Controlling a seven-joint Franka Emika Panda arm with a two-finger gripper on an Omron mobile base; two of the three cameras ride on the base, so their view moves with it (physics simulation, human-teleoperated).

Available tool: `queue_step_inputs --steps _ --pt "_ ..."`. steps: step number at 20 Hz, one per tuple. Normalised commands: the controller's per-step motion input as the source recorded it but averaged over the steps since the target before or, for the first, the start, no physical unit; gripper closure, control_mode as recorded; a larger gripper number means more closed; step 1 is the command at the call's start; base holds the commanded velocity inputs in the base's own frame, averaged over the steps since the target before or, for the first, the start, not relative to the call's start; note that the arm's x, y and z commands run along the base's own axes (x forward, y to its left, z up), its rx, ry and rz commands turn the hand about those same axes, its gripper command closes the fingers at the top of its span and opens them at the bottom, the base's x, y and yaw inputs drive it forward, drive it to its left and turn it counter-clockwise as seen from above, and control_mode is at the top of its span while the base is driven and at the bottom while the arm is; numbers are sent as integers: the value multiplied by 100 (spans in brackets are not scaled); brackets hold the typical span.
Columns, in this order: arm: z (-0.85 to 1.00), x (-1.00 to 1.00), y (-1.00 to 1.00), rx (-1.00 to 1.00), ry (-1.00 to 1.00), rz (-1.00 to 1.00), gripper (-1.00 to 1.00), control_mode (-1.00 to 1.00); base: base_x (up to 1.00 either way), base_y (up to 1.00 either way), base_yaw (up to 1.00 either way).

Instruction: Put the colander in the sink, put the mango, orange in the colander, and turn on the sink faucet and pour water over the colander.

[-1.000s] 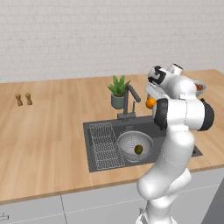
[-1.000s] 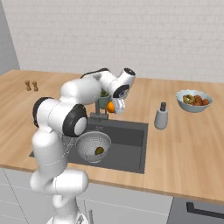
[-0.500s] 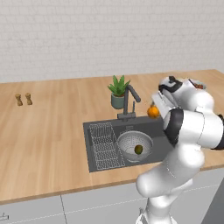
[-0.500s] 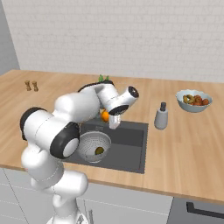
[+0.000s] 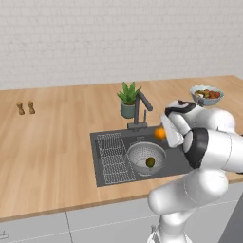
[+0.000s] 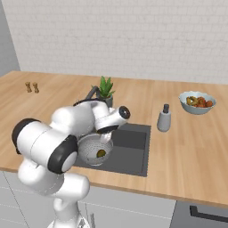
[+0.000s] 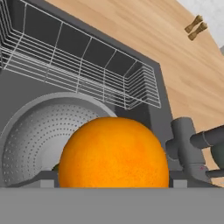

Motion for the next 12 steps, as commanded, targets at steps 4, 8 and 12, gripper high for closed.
queue_step_inputs --steps 4,8,12 --pt "-50 18 0 6 13 0 100 -100 0 0 0" --pt "-51 -8 -4 8 3 0 100 -100 0 0 0" --pt "-54 -2 0 7 4 0 100 -100 0 0 0"
